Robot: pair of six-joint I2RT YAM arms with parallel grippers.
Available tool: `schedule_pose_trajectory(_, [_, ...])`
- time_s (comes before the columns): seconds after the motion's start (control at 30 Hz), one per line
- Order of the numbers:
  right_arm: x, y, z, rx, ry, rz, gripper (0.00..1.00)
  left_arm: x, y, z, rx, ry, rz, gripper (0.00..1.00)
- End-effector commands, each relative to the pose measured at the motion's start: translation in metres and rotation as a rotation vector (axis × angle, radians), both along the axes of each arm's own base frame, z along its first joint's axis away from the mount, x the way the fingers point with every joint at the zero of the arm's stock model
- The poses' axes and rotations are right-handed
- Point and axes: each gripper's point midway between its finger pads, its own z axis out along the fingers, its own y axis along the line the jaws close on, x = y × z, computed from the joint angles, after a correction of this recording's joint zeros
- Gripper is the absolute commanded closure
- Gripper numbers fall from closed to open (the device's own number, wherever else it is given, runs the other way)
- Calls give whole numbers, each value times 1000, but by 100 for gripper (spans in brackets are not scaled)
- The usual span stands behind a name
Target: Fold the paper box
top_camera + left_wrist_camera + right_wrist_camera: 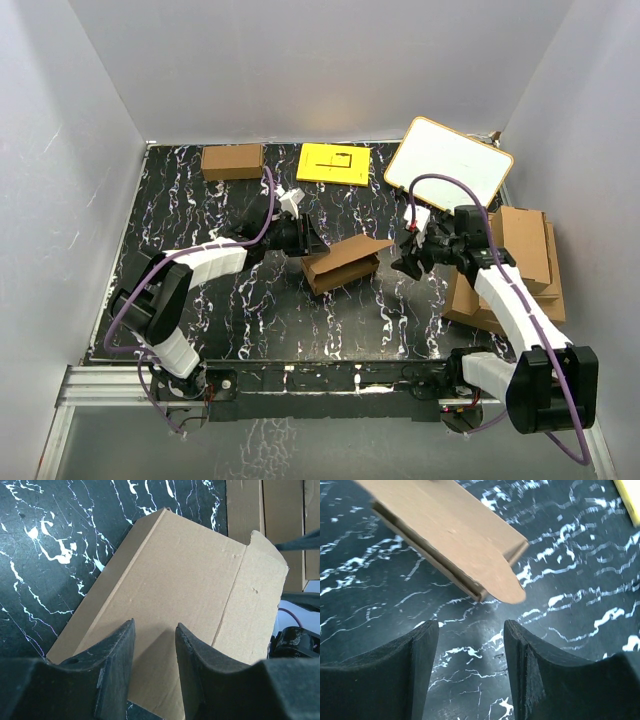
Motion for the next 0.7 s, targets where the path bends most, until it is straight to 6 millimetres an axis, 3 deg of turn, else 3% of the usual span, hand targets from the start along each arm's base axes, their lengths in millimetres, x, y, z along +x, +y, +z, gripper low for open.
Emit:
schedule_pose_trajectory(0.0, [-22,19,53,30,-127,251,40,-6,-2,-1,12,-7,-11,63])
schedule_pose_trajectory(0.2, [-26,34,112,124,-116,321,42,-10,-4,-5,32,-13,-13,64])
schedule_pose_trajectory(0.3, [-17,56,119,184,-35,328,55,-11,-7,-7,34,-12,-11,64])
schedule_pose_trajectory(0.43, [-6,87,94,177,74,335,68,-12,-10,-10,42,-9,-14,64])
schedule_pose_trajectory(0.57, [8,94,54,125,189,313,75,-11,-8,-10,48,-14,3,64])
schedule_pose_trajectory(0.67, [8,100,26,78,262,316,77,-11,-8,-11,48,-10,6,64])
